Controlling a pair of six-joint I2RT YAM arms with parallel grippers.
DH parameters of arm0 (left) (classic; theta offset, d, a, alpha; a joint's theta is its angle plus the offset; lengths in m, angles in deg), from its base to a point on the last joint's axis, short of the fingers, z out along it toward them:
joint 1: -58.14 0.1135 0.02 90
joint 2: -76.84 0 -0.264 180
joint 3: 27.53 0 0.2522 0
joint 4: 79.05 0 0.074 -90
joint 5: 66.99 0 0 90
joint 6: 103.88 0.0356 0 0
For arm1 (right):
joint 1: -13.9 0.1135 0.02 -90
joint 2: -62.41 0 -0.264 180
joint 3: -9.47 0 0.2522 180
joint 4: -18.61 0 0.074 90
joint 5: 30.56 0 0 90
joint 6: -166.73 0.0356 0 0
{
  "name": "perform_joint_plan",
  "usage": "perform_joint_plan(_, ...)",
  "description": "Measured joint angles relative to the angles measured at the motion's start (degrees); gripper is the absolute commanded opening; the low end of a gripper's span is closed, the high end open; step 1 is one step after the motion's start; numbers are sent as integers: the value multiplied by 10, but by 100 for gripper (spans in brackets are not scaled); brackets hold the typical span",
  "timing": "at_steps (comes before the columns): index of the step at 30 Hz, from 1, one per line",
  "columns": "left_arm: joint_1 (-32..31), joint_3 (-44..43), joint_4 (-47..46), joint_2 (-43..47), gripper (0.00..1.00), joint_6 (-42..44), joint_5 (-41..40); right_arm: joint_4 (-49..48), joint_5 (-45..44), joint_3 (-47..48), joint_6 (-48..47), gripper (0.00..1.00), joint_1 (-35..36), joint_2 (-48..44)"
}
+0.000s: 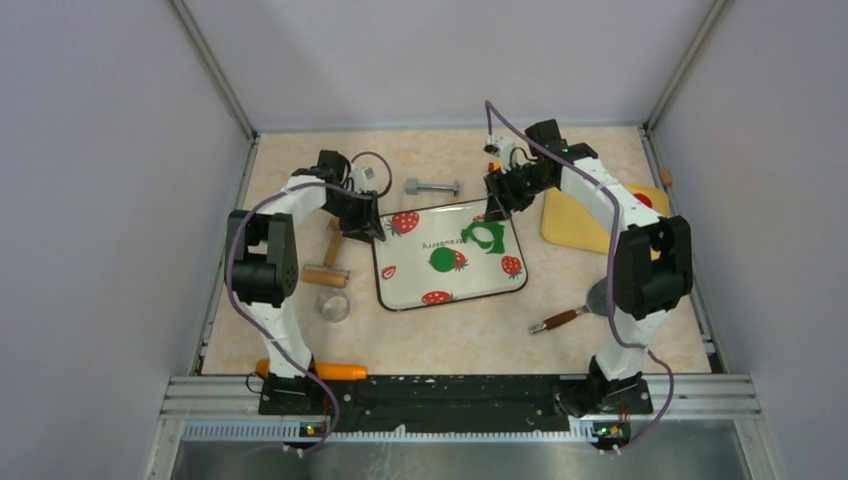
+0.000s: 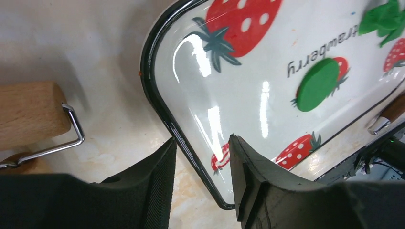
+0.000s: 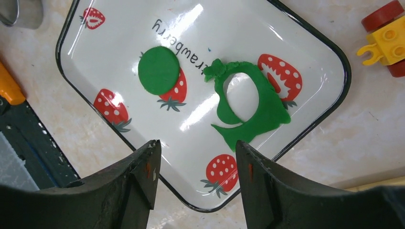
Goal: Roll out the dumpling wrappers from the dough
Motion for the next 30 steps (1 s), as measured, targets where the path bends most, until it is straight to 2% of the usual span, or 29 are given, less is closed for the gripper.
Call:
perform_joint_plan(5, -2, -19, 1, 34, 47, 9, 16, -19, 12, -16, 19, 57, -24, -29)
perform_joint_plan(10, -7, -30, 1, 74, 47, 28, 30, -58, -8, -77, 33, 58, -32, -135)
perform_joint_plan(14, -12, -29, -1, 104, 48, 57, 42, -73, -9, -84, 48, 61, -40, -189)
perform_joint_plan(18, -26, -9, -13, 150, 49, 93, 45, -75, -6, -110, 69, 63, -93, -216)
perform_joint_plan(24, -114, 10, -25, 227, 50, 161, 37, -31, -68, -190, 132, 62, -210, -243)
perform_joint_plan(27, -165, 10, -29, 230, 50, 188, 34, -1, -77, -261, 190, 63, -262, -280)
perform_joint_plan(30, -209, 3, -27, 213, 50, 216, 24, 24, -85, -313, 242, 68, -303, -307)
